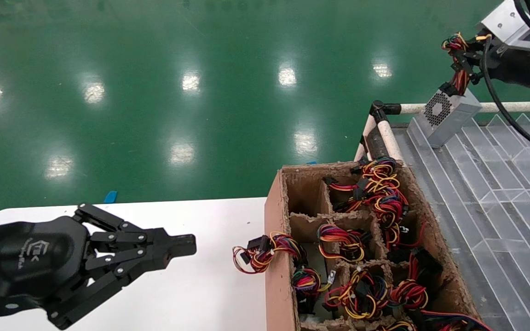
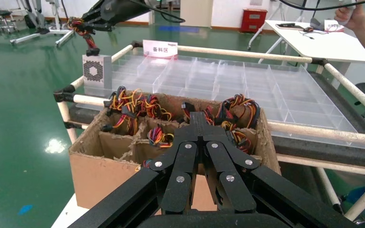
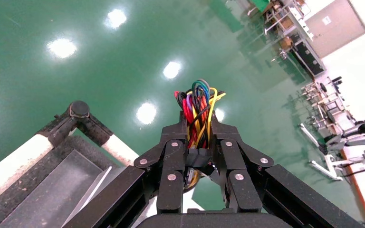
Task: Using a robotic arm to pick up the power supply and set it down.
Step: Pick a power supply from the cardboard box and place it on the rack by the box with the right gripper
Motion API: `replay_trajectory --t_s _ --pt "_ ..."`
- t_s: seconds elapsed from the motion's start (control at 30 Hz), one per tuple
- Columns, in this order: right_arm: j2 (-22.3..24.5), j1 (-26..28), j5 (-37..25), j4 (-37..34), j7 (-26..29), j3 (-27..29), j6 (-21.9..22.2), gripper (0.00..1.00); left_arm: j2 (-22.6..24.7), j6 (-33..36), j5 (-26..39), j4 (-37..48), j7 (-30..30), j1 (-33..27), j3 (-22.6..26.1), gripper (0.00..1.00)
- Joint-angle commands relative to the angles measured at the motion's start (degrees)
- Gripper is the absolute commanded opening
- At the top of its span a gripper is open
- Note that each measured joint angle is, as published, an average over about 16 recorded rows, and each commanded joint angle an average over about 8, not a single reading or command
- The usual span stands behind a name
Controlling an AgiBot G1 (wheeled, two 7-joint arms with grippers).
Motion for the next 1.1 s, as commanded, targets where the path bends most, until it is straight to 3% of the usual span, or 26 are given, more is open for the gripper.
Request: replay_trajectory --t_s 0.03,0.07,1.1 --pt "-0.1 -0.1 -0.1 -0.1 0.1 -0.1 0.2 0.94 0.0 0.0 0.0 0.0 0.0 0.0 0.0 0.0" --pt "-0.1 -0.1 -0.1 -0.1 0.3 0.0 0.2 1.0 0.0 0.0 0.0 0.0 0.0 0.0 0.0 0.0" --pt "1.9 4.1 3.7 1.8 3.2 2.6 -1.0 1.0 0.0 0.0 0.0 0.0 0.0 0.0 0.0 0.0"
